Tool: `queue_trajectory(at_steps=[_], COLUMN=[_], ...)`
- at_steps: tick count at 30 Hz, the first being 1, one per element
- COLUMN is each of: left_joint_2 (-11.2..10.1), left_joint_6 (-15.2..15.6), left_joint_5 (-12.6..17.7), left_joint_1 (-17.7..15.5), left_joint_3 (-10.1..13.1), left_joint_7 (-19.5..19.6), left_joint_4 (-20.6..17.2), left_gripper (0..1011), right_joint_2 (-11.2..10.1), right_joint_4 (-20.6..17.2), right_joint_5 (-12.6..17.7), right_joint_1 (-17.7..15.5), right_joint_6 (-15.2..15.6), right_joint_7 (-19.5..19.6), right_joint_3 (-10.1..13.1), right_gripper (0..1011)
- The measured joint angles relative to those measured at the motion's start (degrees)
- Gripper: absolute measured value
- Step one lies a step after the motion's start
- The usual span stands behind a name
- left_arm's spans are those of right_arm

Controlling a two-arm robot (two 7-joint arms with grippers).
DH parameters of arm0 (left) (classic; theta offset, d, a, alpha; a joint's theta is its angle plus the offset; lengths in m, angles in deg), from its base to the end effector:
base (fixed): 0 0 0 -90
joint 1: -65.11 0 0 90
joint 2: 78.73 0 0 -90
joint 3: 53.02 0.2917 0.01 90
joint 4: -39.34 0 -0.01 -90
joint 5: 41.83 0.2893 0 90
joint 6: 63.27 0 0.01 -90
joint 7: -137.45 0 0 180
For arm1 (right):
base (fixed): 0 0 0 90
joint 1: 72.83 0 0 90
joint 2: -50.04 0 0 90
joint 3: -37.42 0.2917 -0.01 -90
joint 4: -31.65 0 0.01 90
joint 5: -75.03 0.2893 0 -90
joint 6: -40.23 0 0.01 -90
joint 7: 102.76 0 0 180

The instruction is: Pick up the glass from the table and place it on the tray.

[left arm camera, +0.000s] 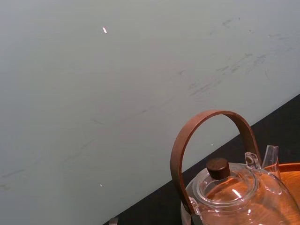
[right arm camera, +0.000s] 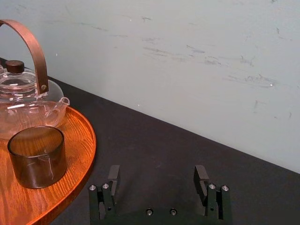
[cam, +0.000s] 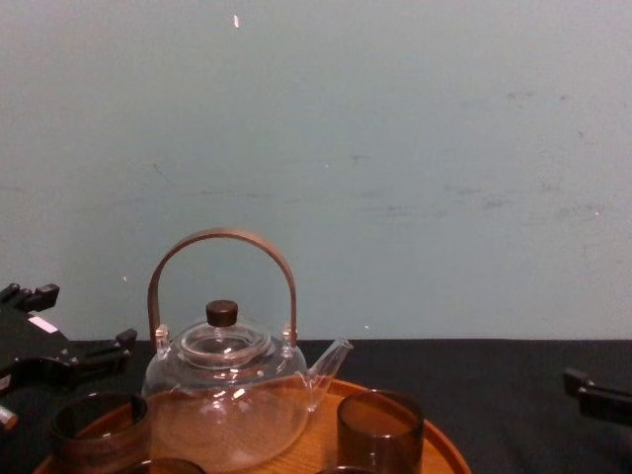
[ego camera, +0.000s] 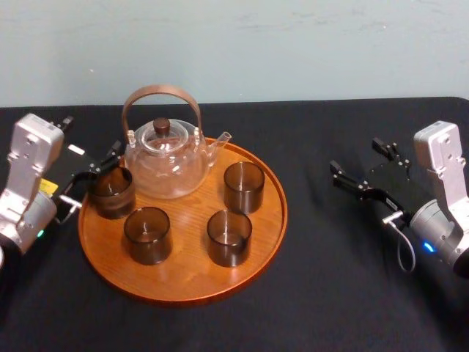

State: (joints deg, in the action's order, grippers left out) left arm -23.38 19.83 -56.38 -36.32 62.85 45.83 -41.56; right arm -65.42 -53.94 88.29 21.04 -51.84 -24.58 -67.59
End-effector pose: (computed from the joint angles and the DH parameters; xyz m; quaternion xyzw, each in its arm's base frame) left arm 0.3399 0.0888 -0.2999 0.1416 -0.1324 0.5799 0.7913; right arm 0.3186 -0.0676 -0.3063 -0.1047 -0.0488 -0.5382 0.8349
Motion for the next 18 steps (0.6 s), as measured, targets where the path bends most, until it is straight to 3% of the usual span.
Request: queue_trajectory(at_steps=[18], left_joint_2=[0.00], left_joint_6=[0.00], left_joint_5=[0.00], left_joint_1=[0.00], left_joint_3=[0.00], left_joint_7=[0.00], left_joint_4=[0.00], left_gripper=[1001], right_joint_2=[0.00], right_joint_4=[0.00], right_joint_5=[0.00], right_joint_1=[0.00], right_joint_6=[0.00], right_joint_7=[0.00], right_joint_3=[0.00], right_gripper=[1002])
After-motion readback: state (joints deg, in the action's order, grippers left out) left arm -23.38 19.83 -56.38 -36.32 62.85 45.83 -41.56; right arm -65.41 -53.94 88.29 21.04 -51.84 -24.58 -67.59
